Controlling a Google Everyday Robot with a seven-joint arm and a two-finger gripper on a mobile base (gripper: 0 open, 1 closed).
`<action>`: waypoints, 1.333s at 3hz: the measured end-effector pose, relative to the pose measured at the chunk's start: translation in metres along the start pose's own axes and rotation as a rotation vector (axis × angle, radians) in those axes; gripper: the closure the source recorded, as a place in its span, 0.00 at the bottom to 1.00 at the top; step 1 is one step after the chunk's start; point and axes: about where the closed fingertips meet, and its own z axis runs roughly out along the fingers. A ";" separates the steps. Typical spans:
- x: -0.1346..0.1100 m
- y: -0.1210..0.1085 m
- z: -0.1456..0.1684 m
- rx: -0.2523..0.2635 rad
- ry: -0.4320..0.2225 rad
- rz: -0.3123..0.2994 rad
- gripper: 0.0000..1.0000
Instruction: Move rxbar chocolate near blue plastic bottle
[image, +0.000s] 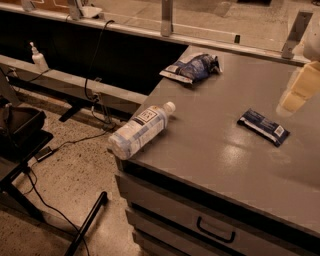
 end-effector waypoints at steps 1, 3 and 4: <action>0.024 -0.028 0.029 -0.010 -0.033 0.116 0.00; 0.049 -0.021 0.064 -0.020 -0.130 0.239 0.00; 0.050 -0.010 0.092 -0.069 -0.138 0.263 0.00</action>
Offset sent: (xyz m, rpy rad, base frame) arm 0.0207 -0.0650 -0.0712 0.2349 -0.0264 -0.2573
